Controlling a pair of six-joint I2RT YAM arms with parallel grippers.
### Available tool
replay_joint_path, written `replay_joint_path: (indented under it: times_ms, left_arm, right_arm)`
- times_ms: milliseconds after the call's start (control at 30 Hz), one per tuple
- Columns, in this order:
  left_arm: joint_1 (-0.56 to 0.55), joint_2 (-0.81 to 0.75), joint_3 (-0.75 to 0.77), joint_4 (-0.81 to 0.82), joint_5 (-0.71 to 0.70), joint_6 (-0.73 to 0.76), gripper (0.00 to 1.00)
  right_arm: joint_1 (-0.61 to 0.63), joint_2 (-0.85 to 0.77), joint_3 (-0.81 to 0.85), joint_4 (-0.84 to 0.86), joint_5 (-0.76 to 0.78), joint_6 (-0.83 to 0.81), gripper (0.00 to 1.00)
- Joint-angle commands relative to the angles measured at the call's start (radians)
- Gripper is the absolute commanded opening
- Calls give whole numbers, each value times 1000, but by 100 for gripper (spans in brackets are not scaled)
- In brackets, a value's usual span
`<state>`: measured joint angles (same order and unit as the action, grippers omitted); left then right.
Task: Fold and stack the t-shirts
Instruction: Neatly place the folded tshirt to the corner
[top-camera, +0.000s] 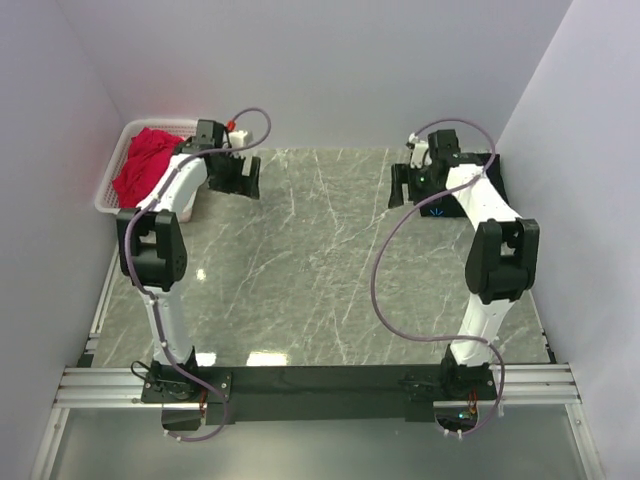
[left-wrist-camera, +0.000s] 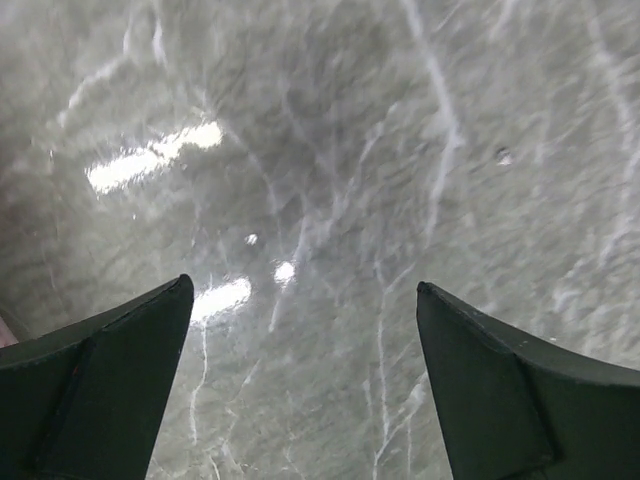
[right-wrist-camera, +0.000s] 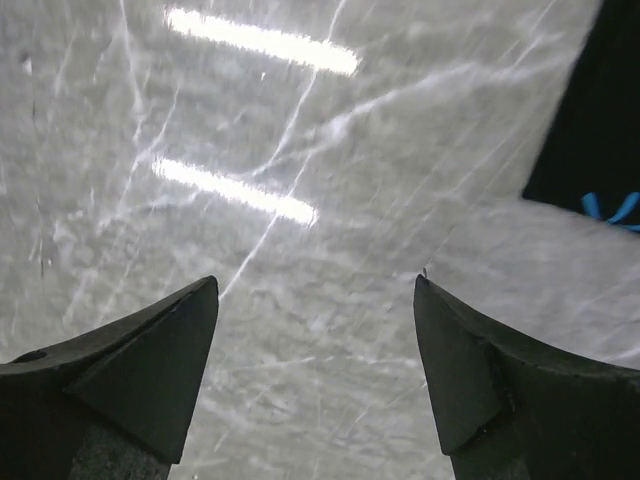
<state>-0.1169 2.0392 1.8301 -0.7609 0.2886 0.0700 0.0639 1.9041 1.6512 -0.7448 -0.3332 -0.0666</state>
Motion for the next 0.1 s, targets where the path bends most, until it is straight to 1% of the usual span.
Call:
replay_joint_path:
  times_ms: [0,67]
  left_arm:
    - [11,-63,-44,81,-40,-4,99]
    - [11,-73,-54,95,-36,-13,99]
  right_arm:
    - [25,-125,-40,70,-55,5,86]
    - [33,-138,-53,82,-59,2,86]
